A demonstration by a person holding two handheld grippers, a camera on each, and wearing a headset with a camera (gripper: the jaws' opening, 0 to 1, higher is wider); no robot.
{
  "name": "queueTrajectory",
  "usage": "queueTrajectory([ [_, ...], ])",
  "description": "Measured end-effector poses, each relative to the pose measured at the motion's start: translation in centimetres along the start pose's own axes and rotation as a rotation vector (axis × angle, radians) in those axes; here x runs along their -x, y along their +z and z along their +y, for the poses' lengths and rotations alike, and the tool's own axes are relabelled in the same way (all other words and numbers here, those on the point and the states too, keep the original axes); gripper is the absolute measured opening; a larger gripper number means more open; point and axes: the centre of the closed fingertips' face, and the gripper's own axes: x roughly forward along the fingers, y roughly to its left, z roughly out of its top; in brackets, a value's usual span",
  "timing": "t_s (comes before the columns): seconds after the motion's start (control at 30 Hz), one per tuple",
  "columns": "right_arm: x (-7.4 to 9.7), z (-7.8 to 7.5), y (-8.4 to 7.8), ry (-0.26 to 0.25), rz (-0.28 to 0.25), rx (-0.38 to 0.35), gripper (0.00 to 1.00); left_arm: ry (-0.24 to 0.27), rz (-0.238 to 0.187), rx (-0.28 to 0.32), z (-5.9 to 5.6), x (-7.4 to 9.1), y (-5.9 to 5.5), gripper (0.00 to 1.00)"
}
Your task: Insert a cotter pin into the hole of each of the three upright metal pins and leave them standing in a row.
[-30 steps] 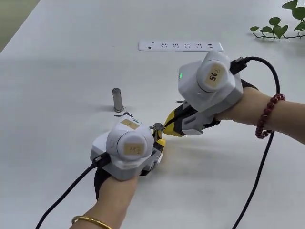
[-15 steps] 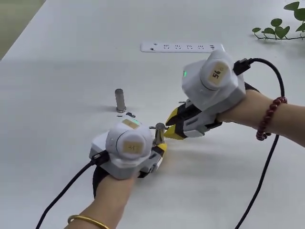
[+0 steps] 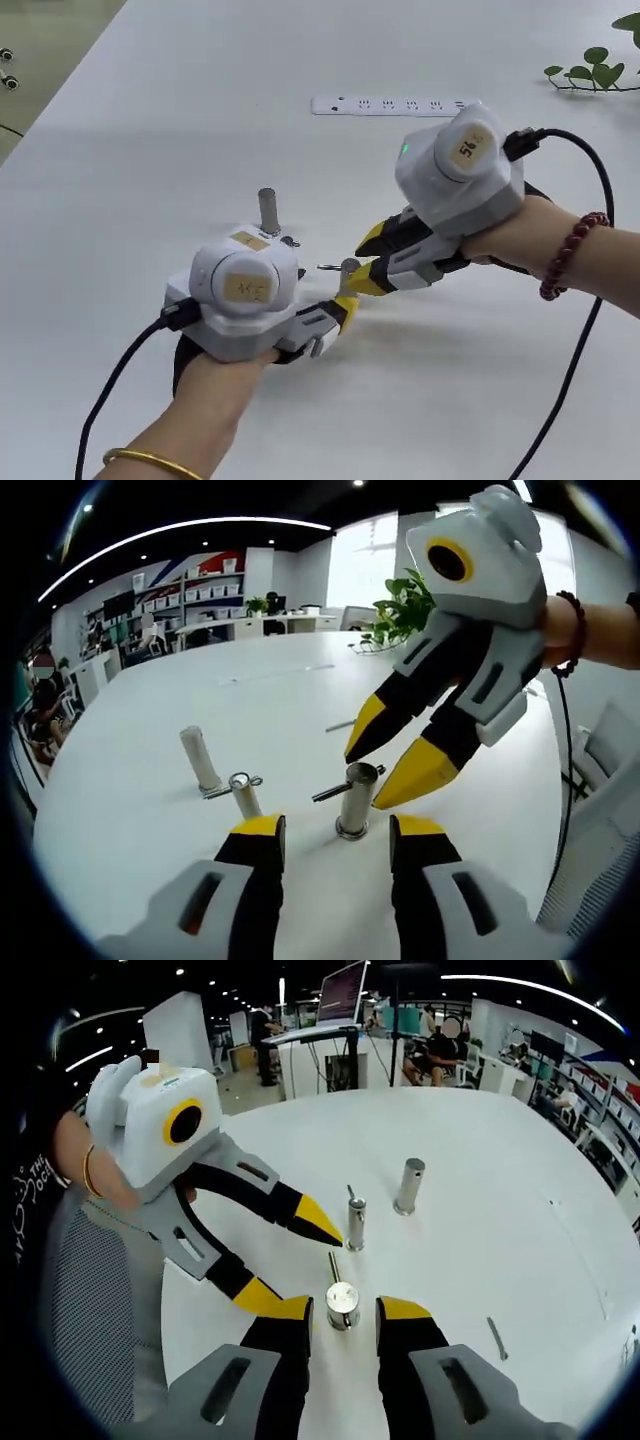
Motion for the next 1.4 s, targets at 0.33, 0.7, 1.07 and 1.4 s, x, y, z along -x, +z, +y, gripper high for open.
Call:
queueTrajectory([
  [0.33,-0.8,0.4,0.1,-0.008,-0.002,-0.023,0.19,0.010,0.018,-0.013,0.6,1.8,0.0,0.45],
  [0.7,-1.4,0.6,0.1,0.001,-0.004,-0.032,0.17,0.027,0.012,-0.019,1.2,3.5,0.5,0.49],
  [1.07,-1.7,0.6,-0.1,0.004,-0.005,-0.039,0.14,0.033,0.005,-0.016,1.8,4.2,0.2,0.53],
  [1.4,-2.0,0.1,-0.3,0.001,-0.005,-0.042,0.11,0.031,0.002,-0.022,1.9,4.6,0.2,0.56],
])
